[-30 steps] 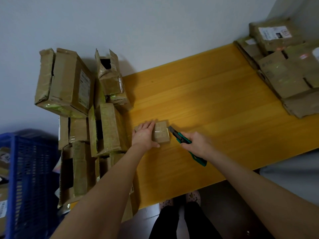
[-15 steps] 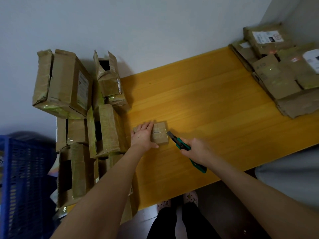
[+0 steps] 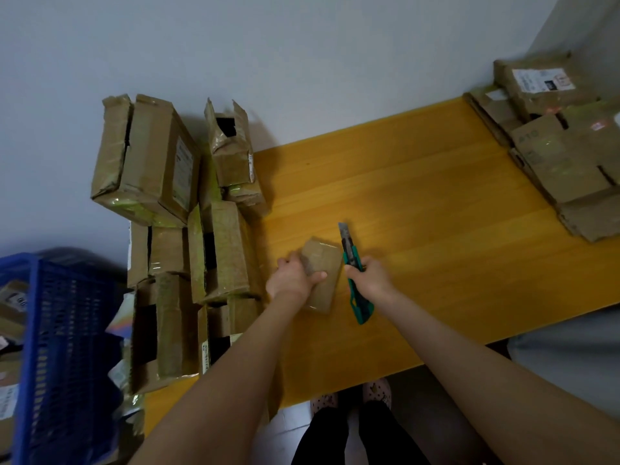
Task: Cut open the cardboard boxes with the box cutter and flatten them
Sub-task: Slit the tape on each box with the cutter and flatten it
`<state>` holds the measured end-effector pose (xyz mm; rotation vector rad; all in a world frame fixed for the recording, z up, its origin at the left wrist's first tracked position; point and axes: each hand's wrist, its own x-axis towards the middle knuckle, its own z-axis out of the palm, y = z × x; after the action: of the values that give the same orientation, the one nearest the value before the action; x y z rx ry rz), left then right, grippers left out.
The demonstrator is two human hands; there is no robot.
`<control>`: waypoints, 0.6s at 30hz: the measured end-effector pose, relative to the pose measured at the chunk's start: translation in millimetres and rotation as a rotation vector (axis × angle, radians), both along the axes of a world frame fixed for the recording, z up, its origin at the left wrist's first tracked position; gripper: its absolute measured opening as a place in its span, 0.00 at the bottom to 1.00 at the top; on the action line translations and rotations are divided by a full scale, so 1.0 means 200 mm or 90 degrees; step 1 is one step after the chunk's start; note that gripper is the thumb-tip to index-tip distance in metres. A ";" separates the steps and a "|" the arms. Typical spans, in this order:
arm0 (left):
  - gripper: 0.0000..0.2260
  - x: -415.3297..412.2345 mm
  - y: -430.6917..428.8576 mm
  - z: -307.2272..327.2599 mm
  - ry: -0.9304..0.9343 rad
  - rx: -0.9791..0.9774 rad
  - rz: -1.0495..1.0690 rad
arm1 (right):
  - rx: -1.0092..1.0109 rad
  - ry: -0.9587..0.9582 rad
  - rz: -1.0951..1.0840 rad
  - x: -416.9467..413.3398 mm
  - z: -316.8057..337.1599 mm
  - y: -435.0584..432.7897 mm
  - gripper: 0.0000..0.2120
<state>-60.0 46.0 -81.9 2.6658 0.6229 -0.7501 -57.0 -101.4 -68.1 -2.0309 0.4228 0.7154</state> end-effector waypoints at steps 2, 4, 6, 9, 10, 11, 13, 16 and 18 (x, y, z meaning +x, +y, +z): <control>0.30 -0.01 0.02 -0.03 0.023 -0.066 0.075 | 0.026 0.019 -0.015 0.00 -0.02 0.06 0.14; 0.28 -0.02 0.04 -0.05 0.020 -0.130 0.137 | 0.028 0.017 -0.023 0.01 -0.04 0.10 0.14; 0.27 -0.01 0.05 -0.05 0.007 -0.189 0.189 | 0.003 0.009 -0.012 0.03 -0.04 0.11 0.14; 0.25 0.00 0.05 -0.04 -0.014 -0.236 0.235 | -0.020 0.010 0.002 0.06 -0.05 0.12 0.15; 0.25 0.01 0.05 -0.04 -0.025 -0.249 0.255 | -0.022 0.012 0.002 0.06 -0.06 0.13 0.15; 0.26 0.01 0.06 -0.04 -0.034 -0.267 0.277 | -0.023 0.013 0.001 0.06 -0.05 0.13 0.15; 0.25 0.01 0.06 -0.04 -0.045 -0.313 0.316 | -0.021 0.017 -0.002 0.07 -0.05 0.13 0.15; 0.26 0.00 0.08 -0.04 -0.080 -0.389 0.376 | -0.017 0.012 -0.025 0.08 -0.03 0.11 0.13; 0.24 0.00 0.09 -0.04 -0.101 -0.434 0.402 | -0.028 -0.009 -0.021 0.08 -0.01 0.07 0.12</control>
<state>-60.5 63.0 -89.4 1.7420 0.9003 -0.4457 -41.6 -86.8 -70.1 -2.0645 0.4661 0.6775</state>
